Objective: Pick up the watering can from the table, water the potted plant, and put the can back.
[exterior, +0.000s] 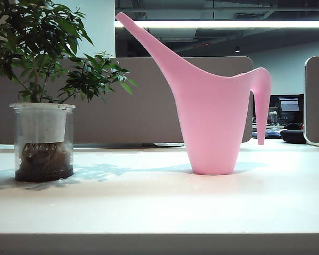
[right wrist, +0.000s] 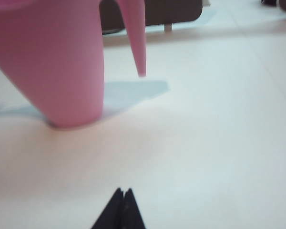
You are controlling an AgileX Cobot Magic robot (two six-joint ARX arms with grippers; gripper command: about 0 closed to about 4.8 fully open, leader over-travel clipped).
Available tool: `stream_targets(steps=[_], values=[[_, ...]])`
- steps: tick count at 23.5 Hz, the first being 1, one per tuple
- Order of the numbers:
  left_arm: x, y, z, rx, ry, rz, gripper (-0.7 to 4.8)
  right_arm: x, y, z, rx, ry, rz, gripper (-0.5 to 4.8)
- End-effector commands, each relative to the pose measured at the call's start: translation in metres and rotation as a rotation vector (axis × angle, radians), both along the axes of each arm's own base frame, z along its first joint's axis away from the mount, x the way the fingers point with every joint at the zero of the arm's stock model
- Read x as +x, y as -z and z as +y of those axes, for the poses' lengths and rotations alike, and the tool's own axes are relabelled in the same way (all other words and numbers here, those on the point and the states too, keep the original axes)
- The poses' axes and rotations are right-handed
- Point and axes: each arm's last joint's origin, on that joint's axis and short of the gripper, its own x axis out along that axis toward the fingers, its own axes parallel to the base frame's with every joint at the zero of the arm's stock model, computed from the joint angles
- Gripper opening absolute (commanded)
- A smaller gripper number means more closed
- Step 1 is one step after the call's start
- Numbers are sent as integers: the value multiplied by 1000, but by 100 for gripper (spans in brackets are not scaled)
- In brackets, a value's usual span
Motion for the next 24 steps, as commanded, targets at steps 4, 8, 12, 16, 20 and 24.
stream_targets(steps=[4, 8, 12, 16, 20, 24], values=[[1, -1, 2, 73, -63, -65, -6, 1, -6, 0, -123, -13, -88, -1], [2, -1, 2, 67, -87, -54, -5, 1, -5, 0, -139, -16, -82, -1], [1, 2, 2, 75, -83, -25, -5, 1, -4, 0, -141, -16, -74, -1], [1, 3, 2, 76, -82, -18, -5, 1, -4, 0, -140, -16, -75, -1], [1, 3, 2, 77, -82, -17, -5, 1, -4, 0, -140, -16, -75, -1], [1, 3, 2, 77, -82, -17, -5, 1, -4, 0, -140, -16, -75, -1]])
